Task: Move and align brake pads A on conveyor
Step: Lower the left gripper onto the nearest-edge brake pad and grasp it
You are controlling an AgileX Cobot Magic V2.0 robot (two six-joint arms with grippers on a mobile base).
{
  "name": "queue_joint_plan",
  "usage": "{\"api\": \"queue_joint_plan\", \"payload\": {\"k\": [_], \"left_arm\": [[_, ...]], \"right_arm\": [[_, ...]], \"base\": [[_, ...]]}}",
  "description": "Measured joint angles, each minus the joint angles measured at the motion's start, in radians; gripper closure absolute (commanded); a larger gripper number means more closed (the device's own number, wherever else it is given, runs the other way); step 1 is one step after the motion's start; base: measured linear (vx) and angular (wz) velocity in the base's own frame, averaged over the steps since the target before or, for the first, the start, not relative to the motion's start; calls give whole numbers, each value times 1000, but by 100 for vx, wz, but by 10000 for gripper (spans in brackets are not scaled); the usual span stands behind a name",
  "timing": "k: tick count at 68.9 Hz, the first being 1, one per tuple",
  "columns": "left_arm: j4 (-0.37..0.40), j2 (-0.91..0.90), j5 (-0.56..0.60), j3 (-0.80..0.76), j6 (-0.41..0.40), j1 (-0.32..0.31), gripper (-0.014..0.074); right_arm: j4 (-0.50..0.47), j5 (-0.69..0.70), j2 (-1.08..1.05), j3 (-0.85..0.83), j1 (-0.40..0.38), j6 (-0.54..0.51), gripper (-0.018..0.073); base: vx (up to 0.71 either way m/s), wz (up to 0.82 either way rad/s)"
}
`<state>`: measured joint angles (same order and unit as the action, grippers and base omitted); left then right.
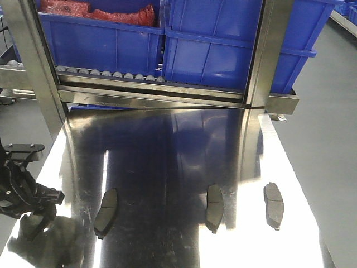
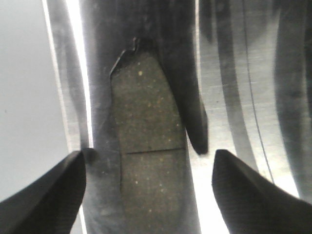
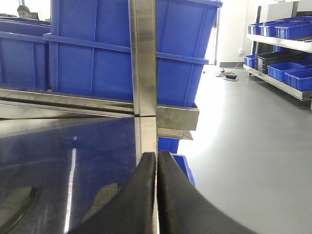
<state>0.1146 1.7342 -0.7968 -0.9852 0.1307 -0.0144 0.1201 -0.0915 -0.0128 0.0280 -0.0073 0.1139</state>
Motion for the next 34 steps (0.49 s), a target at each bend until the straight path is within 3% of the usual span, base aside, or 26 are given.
{"api": "queue_joint_plan", "payload": {"k": [34], "left_arm": [[-1, 72, -11, -71, -7, 0, 342]], "right_arm": [[0, 0, 0, 0, 0, 0, 571]], "base": [[0, 0]]}}
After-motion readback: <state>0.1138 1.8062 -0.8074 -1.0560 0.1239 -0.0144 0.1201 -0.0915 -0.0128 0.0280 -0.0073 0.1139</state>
